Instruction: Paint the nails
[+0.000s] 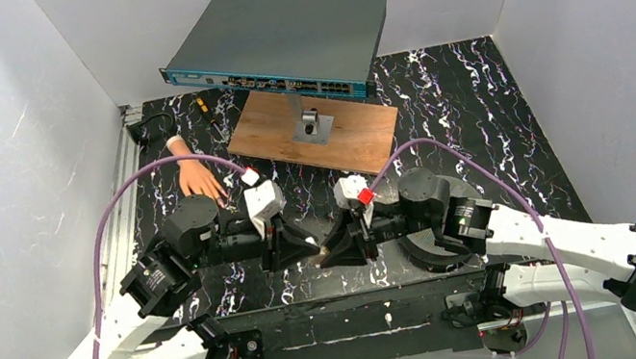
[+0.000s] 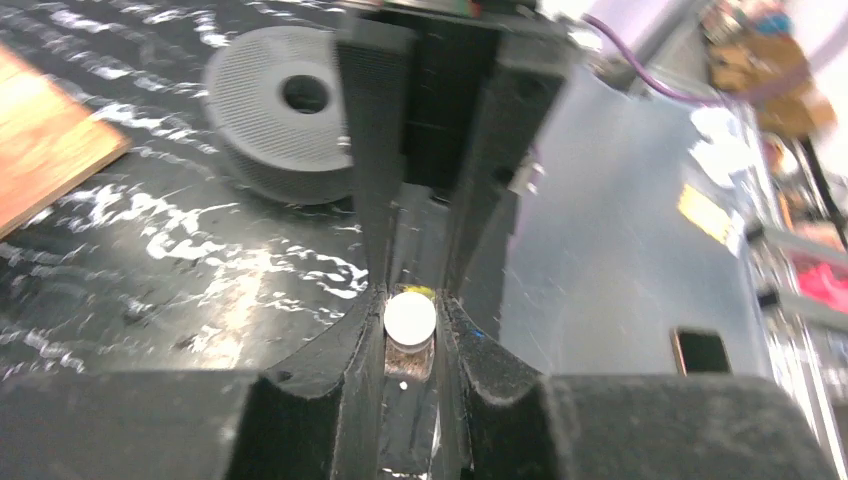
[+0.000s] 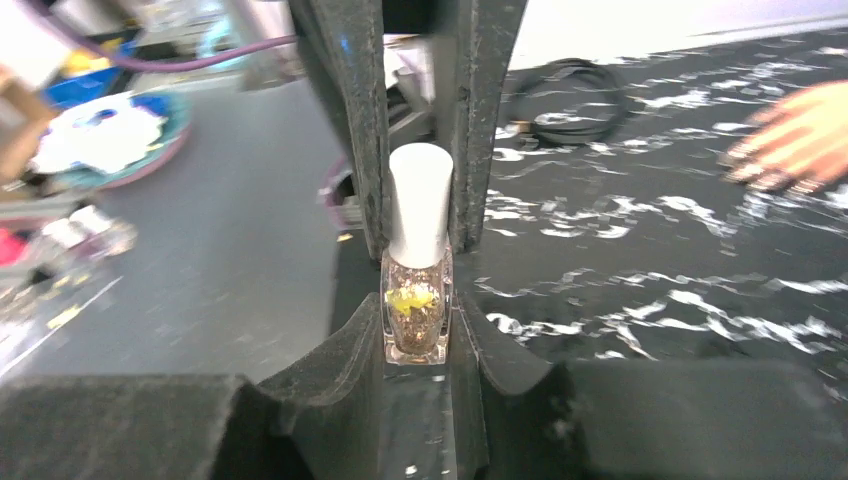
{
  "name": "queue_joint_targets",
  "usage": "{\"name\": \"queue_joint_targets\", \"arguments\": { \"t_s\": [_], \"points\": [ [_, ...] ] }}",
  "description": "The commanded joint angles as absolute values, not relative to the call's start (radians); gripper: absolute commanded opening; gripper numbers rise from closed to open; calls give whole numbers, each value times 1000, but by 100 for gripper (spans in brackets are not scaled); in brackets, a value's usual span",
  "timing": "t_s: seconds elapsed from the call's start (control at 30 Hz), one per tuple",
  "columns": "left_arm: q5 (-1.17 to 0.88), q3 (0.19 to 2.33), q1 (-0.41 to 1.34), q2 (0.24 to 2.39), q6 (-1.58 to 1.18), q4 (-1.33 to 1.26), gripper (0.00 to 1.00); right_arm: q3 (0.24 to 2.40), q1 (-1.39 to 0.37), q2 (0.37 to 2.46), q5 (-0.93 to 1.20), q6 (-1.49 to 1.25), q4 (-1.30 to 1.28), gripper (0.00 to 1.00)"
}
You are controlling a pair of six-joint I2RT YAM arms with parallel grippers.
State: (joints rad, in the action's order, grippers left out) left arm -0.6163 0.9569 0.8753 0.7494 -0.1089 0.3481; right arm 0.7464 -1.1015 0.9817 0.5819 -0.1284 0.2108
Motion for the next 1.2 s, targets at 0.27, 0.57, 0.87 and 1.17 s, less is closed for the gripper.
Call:
{"name": "queue_joint_targets", "arguments": {
  "t_s": [0.27,0.57,0.87,1.17],
  "points": [
    [-125,904,879,835,-313,318,0,847,-1123,1077,6,-93,342,1],
    [-238,918,879,759,-222,367,49,857,-1123,1045,71,-96,263,1],
    [-384,1011,879,676,-75,519,81,845,-1123,974,192,-106,151,1],
    [-629,1051,879,620,-5,527,69,812,-1123,914,516,-88,110,1]
  ]
}}
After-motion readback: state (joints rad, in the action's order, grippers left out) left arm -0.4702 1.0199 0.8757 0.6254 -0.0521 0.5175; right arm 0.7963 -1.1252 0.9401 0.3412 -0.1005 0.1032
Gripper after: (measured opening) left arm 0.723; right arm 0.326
